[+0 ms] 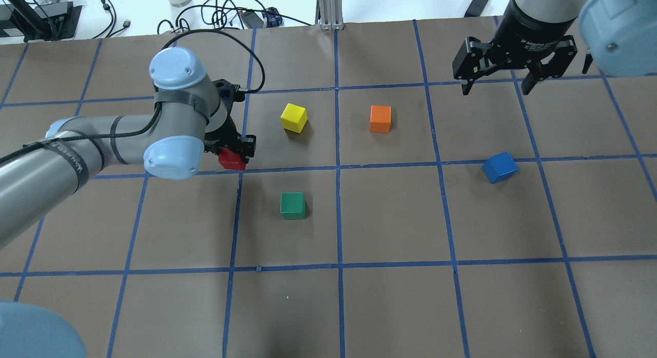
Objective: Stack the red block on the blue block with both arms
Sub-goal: 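Carry the red cube with the left gripper toward the table center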
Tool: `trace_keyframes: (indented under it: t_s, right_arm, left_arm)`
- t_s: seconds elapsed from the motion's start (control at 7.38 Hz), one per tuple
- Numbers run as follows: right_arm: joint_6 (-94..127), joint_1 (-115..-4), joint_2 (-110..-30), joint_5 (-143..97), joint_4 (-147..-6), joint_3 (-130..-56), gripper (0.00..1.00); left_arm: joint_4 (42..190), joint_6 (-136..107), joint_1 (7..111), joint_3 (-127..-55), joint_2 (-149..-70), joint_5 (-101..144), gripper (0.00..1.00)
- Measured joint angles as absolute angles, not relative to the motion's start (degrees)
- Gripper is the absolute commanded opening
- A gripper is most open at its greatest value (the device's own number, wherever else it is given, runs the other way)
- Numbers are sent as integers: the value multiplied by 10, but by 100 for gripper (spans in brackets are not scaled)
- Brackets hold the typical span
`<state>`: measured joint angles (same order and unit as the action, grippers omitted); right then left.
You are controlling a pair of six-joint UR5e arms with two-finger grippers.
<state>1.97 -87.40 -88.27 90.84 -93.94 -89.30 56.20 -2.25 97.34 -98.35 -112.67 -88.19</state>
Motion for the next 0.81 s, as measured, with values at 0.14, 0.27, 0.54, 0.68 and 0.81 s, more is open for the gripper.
trace_keyframes:
  t_s: [0.14, 0.27, 0.54, 0.68, 0.81]
  right_arm:
    - [19, -868, -883, 908, -939, -893, 100]
    - [19, -864, -883, 908, -940, -893, 100]
    - [18, -860, -882, 908, -944, -893, 100]
    - [18, -858, -882, 908, -946, -893, 100]
    - [18, -857, -882, 909, -947, -893, 100]
  left_arm:
    - [572, -75, 1016, -936, -1156, -869, 4]
    - [574, -111, 1052, -908, -1184, -866, 5]
    - [572, -148, 1094, -892, -1222, -869, 13]
    - [571, -156, 1108, -891, -1232, -871, 79]
    - [571, -158, 1115, -891, -1238, -873, 100]
